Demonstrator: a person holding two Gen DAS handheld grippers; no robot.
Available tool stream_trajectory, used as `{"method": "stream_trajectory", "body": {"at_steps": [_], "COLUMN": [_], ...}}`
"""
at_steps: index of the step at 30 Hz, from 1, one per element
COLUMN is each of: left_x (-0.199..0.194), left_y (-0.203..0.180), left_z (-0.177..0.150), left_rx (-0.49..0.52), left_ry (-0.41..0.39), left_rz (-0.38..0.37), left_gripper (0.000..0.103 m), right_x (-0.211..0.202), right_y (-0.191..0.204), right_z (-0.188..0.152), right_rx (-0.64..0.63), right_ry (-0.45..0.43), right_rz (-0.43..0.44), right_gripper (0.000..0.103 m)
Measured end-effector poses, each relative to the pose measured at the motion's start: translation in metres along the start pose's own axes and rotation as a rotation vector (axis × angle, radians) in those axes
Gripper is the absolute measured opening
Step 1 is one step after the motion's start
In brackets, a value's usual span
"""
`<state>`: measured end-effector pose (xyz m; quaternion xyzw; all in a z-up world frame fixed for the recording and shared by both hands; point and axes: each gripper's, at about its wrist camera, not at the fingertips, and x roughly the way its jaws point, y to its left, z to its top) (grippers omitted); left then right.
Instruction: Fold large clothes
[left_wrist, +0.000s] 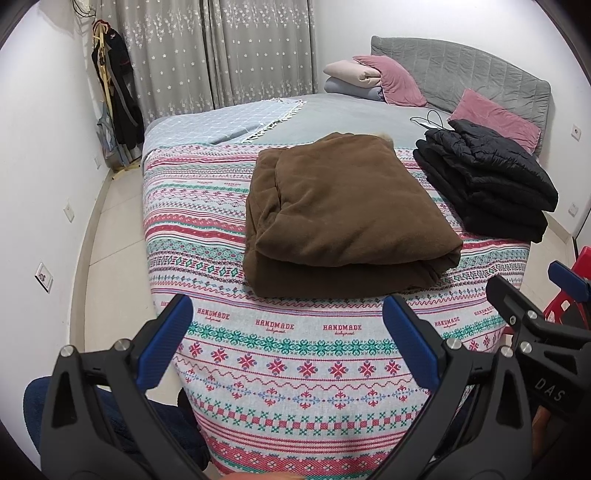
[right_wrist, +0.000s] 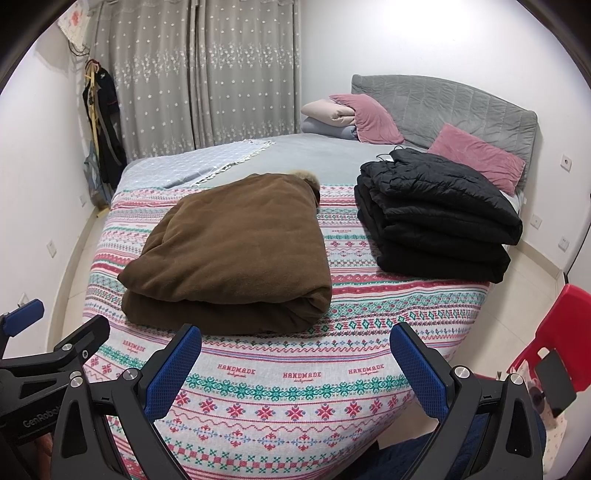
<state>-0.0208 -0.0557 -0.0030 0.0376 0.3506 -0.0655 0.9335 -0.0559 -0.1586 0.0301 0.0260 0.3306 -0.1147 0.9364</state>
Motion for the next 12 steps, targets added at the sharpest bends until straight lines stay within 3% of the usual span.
{"method": "stream_trajectory", "body": {"at_steps": [12], "left_x": [0.0013], "left_y": [0.0029], "left_z": [0.001], "left_rx": [-0.004], "left_ry": [0.005], "left_rz": [-0.008], "left_gripper": [0.102], "right_x": [-0.0013], "right_y": [0.0003], "right_z": [0.0], "right_rx": [-0.002], "right_ry": [-0.001], "right_rz": [0.0], "right_gripper": [0.103]}}
